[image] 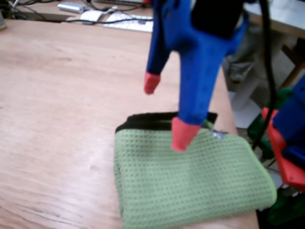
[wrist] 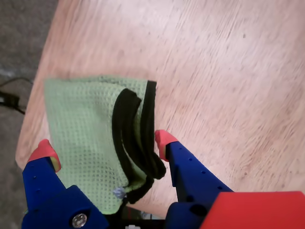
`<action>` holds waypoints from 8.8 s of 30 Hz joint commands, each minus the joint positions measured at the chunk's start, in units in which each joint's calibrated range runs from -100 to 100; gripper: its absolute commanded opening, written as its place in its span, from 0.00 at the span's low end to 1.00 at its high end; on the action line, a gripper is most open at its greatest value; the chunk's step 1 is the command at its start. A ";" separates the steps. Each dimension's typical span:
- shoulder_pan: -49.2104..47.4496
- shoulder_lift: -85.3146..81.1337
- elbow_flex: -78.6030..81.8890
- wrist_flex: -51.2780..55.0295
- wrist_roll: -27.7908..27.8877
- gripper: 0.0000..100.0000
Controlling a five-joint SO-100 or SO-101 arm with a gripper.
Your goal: Clean the table
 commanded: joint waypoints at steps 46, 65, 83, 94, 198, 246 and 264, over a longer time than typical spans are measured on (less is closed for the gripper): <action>79.73 59.74 -41.93 -7.39 9.23 0.01; -3.69 -2.01 -36.45 -7.14 0.98 0.01; 6.63 62.74 -68.07 6.74 -8.16 0.01; 34.04 76.64 -80.25 6.74 -5.18 0.01; 87.85 106.23 -111.02 -11.82 14.46 0.01; -19.77 -9.98 18.38 -9.52 0.98 0.01; -9.61 -8.78 30.28 -22.66 -10.11 0.01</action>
